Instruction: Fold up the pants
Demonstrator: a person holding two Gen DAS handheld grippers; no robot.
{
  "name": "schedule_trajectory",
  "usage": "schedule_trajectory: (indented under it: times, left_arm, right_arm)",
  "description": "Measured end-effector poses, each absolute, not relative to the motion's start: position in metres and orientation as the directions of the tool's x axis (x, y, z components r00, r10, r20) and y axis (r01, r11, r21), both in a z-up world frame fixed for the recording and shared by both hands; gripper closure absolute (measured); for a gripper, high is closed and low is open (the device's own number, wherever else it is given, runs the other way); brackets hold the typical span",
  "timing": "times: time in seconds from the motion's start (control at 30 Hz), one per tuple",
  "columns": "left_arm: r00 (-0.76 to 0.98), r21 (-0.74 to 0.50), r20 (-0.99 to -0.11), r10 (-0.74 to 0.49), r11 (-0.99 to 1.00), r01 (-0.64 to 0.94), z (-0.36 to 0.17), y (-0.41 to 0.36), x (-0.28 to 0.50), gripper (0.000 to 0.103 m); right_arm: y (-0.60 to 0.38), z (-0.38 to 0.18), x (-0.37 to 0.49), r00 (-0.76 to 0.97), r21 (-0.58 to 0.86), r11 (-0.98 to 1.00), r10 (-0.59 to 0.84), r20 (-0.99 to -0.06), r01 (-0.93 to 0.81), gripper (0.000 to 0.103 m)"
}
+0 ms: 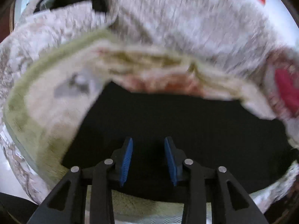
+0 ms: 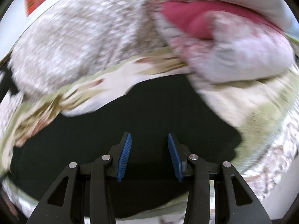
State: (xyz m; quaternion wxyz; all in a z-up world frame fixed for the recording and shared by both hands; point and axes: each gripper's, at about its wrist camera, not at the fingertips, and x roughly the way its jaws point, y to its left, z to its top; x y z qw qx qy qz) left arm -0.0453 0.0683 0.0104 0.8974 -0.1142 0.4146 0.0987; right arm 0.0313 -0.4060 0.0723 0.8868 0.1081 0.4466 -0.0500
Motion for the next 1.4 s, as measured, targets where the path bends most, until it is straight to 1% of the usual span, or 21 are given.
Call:
schedule_trajectory:
  times: [0.1,0.13,0.23,0.3,0.43,0.6,0.73,0.83,0.93,1.03,1.2,1.4]
  left_arm:
    - [0.656,-0.118,-0.748,0.096,0.954,-0.275,0.012,0.069,-0.05,0.065]
    - [0.661,-0.119,-0.743,0.105,0.951,-0.285,0.013,0.071,-0.053,0.065]
    - [0.662,-0.121,-0.737,0.133,0.939,-0.323,0.011,0.08,-0.058,0.065]
    - [0.665,-0.127,-0.735,0.136,0.935,-0.331,0.01,0.086,-0.06,0.065]
    - [0.671,-0.141,-0.731,0.125,0.934,-0.327,0.013,0.084,-0.064,0.065]
    - [0.682,-0.176,-0.727,0.08,0.938,-0.298,0.018,0.076,-0.076,0.065]
    - [0.688,-0.23,-0.725,0.037,0.928,-0.292,0.019,0.073,-0.093,0.065]
    - [0.696,-0.278,-0.718,0.015,0.911,-0.306,0.021,0.078,-0.105,0.065]
    - [0.693,-0.336,-0.721,-0.007,0.878,-0.341,0.018,0.086,-0.117,0.063]
    - [0.694,-0.397,-0.718,-0.044,0.845,-0.357,0.01,0.097,-0.119,0.062]
    - [0.703,-0.413,-0.709,-0.043,0.834,-0.365,0.006,0.096,-0.117,0.062]
    - [0.736,-0.493,-0.675,-0.049,0.773,-0.4,-0.003,0.109,-0.113,0.062]
  right_arm:
    - [-0.416,0.08,0.026,0.621,0.157,0.961,-0.019,-0.784,0.227,0.062]
    - [-0.417,0.078,0.028,0.616,0.16,0.961,-0.013,-0.788,0.226,0.062]
    - [-0.41,0.063,0.037,0.551,0.099,0.971,-0.038,-0.833,0.216,0.062]
    - [-0.408,0.069,0.035,0.569,0.098,0.971,-0.046,-0.821,0.219,0.062]
    - [-0.391,0.075,0.032,0.604,0.169,0.98,0.07,-0.794,0.107,0.062]
    - [-0.341,0.067,0.028,0.543,0.232,0.966,0.254,-0.8,-0.111,0.062]
    - [-0.309,0.061,0.019,0.491,0.263,0.938,0.344,-0.8,-0.228,0.062]
    - [-0.295,0.056,0.015,0.467,0.253,0.927,0.361,-0.807,-0.277,0.062]
    - [-0.294,0.055,0.015,0.462,0.255,0.925,0.364,-0.809,-0.282,0.062]
    - [-0.299,0.055,0.017,0.463,0.265,0.927,0.363,-0.809,-0.264,0.062]
    - [-0.303,0.054,0.019,0.461,0.268,0.929,0.36,-0.811,-0.254,0.062]
    - [-0.303,0.054,0.019,0.461,0.275,0.927,0.368,-0.808,-0.256,0.062]
